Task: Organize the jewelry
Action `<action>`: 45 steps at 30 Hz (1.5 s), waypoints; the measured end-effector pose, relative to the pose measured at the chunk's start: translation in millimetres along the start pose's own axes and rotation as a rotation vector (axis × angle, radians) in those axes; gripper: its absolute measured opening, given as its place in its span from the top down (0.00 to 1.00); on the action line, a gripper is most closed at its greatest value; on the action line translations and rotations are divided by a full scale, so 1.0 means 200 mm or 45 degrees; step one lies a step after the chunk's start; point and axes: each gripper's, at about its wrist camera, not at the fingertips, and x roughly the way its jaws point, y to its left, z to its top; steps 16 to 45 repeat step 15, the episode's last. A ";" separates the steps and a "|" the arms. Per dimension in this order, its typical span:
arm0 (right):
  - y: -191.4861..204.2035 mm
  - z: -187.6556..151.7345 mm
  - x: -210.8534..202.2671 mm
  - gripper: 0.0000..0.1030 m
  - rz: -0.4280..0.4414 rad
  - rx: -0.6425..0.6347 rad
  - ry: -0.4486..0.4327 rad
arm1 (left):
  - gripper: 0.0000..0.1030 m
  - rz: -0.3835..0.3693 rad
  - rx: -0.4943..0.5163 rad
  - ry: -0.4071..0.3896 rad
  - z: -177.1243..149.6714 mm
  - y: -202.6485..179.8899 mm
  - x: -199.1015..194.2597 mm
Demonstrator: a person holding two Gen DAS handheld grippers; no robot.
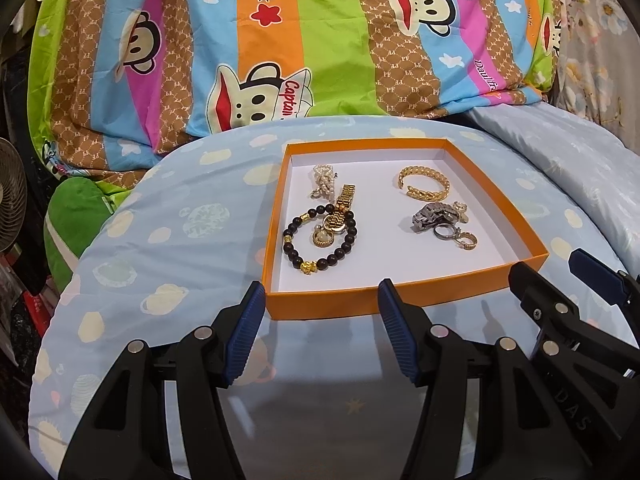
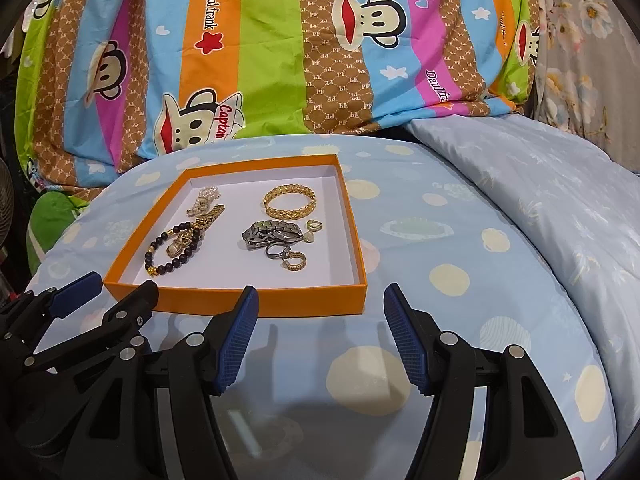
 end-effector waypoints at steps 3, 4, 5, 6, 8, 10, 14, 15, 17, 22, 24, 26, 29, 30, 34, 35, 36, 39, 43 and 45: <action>0.00 0.00 0.00 0.38 -0.003 0.000 0.000 | 0.45 -0.001 0.000 -0.001 0.00 0.00 0.00; 0.00 0.00 0.00 0.38 -0.005 0.002 0.000 | 0.45 0.000 0.001 -0.001 0.01 -0.01 0.00; 0.00 0.00 0.00 0.38 -0.008 0.003 -0.001 | 0.45 -0.002 0.003 -0.001 0.01 -0.01 0.00; 0.00 0.00 0.00 0.38 -0.011 0.005 -0.001 | 0.46 -0.003 0.005 -0.002 0.01 -0.01 0.00; 0.00 0.00 0.00 0.38 -0.020 0.005 -0.001 | 0.46 0.001 0.009 -0.003 0.01 -0.02 -0.01; 0.00 0.00 0.00 0.38 -0.029 0.003 0.000 | 0.46 0.006 0.011 -0.003 0.01 -0.02 -0.01; 0.01 0.00 0.00 0.38 -0.047 -0.004 0.002 | 0.46 0.005 0.011 -0.003 0.01 -0.02 -0.01; 0.01 0.00 0.00 0.38 -0.049 -0.004 0.002 | 0.46 0.006 0.011 -0.003 0.01 -0.02 -0.01; 0.01 0.00 0.00 0.38 -0.049 -0.004 0.002 | 0.46 0.006 0.011 -0.003 0.01 -0.02 -0.01; 0.01 0.00 0.00 0.38 -0.049 -0.004 0.002 | 0.46 0.006 0.011 -0.003 0.01 -0.02 -0.01; 0.01 0.00 0.00 0.38 -0.049 -0.004 0.002 | 0.46 0.006 0.011 -0.003 0.01 -0.02 -0.01; 0.01 0.00 0.00 0.38 -0.049 -0.004 0.002 | 0.46 0.006 0.011 -0.003 0.01 -0.02 -0.01; 0.01 0.00 0.00 0.38 -0.049 -0.004 0.002 | 0.46 0.006 0.011 -0.003 0.01 -0.02 -0.01; 0.01 0.00 0.00 0.38 -0.049 -0.004 0.002 | 0.46 0.006 0.011 -0.003 0.01 -0.02 -0.01; 0.01 0.00 0.00 0.38 -0.049 -0.004 0.002 | 0.46 0.006 0.011 -0.003 0.01 -0.02 -0.01; 0.01 0.00 0.00 0.38 -0.049 -0.004 0.002 | 0.46 0.006 0.011 -0.003 0.01 -0.02 -0.01; 0.01 0.00 0.00 0.38 -0.049 -0.004 0.002 | 0.46 0.006 0.011 -0.003 0.01 -0.02 -0.01; 0.01 0.00 0.00 0.38 -0.049 -0.004 0.002 | 0.46 0.006 0.011 -0.003 0.01 -0.02 -0.01; 0.01 0.00 0.00 0.38 -0.049 -0.004 0.002 | 0.46 0.006 0.011 -0.003 0.01 -0.02 -0.01; 0.01 0.00 0.00 0.38 -0.049 -0.004 0.002 | 0.46 0.006 0.011 -0.003 0.01 -0.02 -0.01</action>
